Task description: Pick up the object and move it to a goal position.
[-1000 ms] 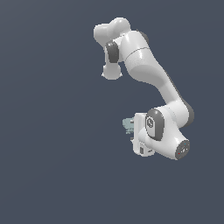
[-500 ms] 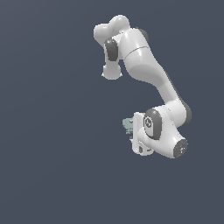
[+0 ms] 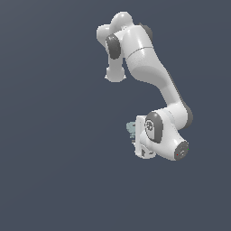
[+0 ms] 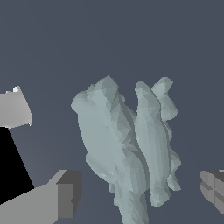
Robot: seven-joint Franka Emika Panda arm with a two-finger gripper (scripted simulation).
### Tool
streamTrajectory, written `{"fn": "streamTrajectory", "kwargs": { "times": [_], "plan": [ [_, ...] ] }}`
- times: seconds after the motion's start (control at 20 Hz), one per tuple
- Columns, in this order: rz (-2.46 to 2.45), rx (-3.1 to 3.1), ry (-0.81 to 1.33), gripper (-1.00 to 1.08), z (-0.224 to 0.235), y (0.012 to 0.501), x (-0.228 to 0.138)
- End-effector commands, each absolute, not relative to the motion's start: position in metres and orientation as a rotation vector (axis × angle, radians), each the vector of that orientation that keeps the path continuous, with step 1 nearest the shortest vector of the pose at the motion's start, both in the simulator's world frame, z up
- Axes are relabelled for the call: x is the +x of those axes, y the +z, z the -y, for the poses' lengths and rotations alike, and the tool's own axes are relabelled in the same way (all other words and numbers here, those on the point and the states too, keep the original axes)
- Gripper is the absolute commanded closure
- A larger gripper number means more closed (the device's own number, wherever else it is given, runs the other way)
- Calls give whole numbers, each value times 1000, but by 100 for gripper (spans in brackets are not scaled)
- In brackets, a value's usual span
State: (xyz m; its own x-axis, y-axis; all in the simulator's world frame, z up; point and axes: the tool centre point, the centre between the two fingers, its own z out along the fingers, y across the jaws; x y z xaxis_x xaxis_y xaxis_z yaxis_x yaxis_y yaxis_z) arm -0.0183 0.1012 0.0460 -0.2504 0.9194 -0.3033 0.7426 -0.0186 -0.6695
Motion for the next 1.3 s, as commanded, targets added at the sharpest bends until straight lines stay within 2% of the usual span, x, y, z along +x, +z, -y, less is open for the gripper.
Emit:
{"fn": "streamTrajectory", "kwargs": {
  "times": [0.0,0.15,0.2,1.25],
  "plan": [
    [2020,-1758,1133,-100,-99,42,-22],
    [2020,-1757,1133,-100,-98,41,-23],
    [2020,-1757,1133,108,-98,41,-23],
    [2024,-1762,1128,108,-99,53,-29]
  ]
}}
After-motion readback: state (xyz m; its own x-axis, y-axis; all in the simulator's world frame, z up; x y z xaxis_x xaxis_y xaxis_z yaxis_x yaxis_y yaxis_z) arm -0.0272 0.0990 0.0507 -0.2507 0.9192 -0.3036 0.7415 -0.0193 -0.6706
